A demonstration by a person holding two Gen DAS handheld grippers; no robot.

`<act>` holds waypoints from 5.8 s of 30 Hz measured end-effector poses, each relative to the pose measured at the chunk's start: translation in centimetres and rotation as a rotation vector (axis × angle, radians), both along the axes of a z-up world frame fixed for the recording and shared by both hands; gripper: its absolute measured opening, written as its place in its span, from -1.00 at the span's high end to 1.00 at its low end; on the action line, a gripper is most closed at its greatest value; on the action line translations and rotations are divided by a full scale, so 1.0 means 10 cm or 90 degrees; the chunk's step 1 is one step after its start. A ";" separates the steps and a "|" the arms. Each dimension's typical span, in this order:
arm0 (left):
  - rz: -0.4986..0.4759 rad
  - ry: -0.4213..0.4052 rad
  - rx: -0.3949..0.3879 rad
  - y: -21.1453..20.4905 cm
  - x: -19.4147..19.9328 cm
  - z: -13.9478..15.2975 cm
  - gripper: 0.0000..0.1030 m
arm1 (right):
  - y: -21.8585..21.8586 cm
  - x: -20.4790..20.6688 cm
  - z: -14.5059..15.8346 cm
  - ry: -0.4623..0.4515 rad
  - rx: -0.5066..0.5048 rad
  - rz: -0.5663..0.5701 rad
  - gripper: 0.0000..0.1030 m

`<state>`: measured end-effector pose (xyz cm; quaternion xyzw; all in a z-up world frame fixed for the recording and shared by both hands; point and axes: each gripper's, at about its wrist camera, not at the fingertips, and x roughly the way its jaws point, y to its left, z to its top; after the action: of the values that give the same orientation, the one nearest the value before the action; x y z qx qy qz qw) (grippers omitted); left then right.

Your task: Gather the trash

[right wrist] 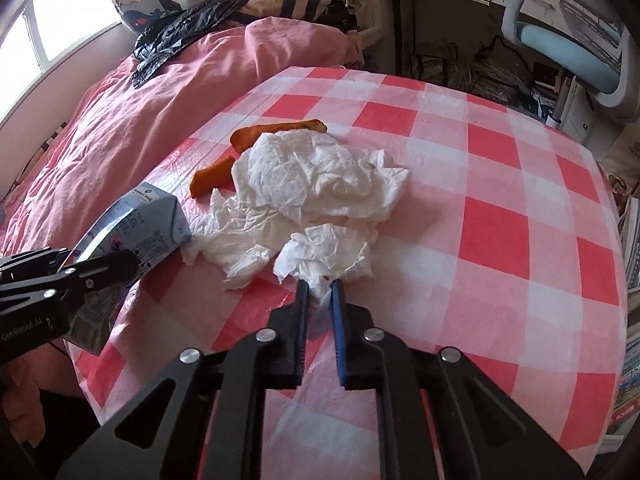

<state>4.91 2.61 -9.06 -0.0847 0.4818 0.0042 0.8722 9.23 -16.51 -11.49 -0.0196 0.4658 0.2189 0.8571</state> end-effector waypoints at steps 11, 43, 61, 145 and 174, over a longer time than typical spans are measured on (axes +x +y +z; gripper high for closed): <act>-0.012 0.043 -0.015 0.05 -0.03 -0.11 0.37 | -0.20 -0.21 0.26 -0.020 0.045 -0.017 0.83; -0.008 -0.215 -0.002 -0.13 -0.62 0.68 0.38 | -0.26 -1.04 0.87 -0.185 0.133 0.035 0.82; -0.021 -0.252 0.008 -0.16 -0.96 0.78 0.38 | 0.07 -1.81 0.60 -0.126 0.085 0.140 0.82; 0.077 -0.229 0.115 0.06 -1.20 0.76 -0.86 | -0.67 -1.35 1.13 -0.367 -0.047 -0.250 -0.85; 0.093 -0.240 0.081 0.21 -1.20 0.75 -0.86 | -0.66 -1.24 1.03 -0.348 -0.101 -0.258 -0.85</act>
<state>-7.07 4.73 -1.56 -0.0635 0.3012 0.0823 0.9479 -3.19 -23.15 -1.16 -0.0513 0.2293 -0.0062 0.9720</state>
